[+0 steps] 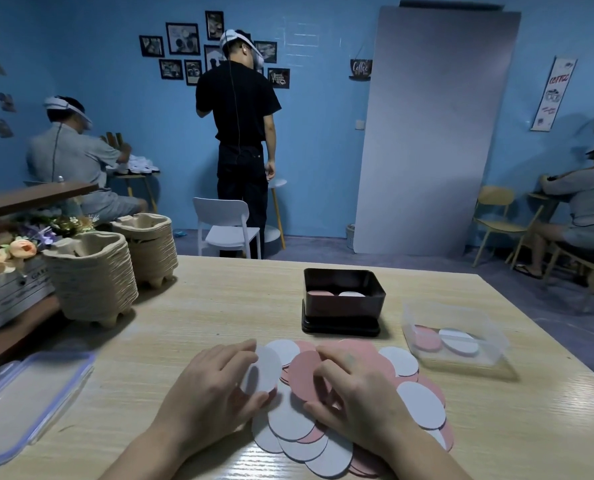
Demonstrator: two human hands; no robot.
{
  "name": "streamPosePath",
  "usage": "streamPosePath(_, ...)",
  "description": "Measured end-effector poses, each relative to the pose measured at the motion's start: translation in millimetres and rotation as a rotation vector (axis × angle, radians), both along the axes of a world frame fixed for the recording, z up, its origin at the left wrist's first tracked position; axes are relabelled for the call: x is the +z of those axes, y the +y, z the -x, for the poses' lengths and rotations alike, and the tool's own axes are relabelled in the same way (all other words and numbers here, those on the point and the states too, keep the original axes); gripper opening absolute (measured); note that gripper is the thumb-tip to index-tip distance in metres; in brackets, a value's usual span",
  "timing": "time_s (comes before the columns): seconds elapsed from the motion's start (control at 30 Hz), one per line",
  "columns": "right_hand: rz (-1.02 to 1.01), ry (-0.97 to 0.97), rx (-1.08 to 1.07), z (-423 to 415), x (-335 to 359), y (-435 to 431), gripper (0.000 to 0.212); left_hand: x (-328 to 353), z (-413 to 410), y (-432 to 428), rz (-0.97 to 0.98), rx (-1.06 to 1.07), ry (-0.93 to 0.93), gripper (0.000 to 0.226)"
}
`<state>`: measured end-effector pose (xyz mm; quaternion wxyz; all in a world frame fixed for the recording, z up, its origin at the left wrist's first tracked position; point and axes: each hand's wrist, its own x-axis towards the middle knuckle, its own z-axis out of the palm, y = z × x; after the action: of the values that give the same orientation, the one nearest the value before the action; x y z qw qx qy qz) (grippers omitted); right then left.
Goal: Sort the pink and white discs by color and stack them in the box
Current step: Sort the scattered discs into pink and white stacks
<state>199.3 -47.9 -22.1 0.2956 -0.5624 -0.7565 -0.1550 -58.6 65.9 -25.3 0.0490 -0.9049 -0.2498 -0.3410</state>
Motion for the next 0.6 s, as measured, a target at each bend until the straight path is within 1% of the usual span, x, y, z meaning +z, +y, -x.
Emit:
streamPosePath(0.13,0.003,0.006,0.012,-1,-4,3,0.039,0,-21,-2,-0.015,-0.114,0.038,0.043)
streamPosePath(0.23,-0.001,0.049,0.045,-1,-8,4,0.057,0,-37,-6,-0.005,-0.182,0.046,0.043)
streamPosePath(0.27,-0.013,0.041,0.056,-1,-8,5,0.058,0,-42,-7,-0.003,-0.197,0.049,0.043)
streamPosePath(0.4,-0.037,0.014,0.099,-1,-7,6,0.038,-2,-47,-8,0.044,-0.265,0.038,0.049)
streamPosePath(0.5,-0.019,0.054,0.098,-2,-7,6,0.037,-6,-37,-8,0.148,-0.269,-0.013,0.052)
streamPosePath(0.6,-0.047,0.084,0.103,-3,-5,5,0.035,-6,-28,-8,0.181,-0.239,-0.103,0.042)
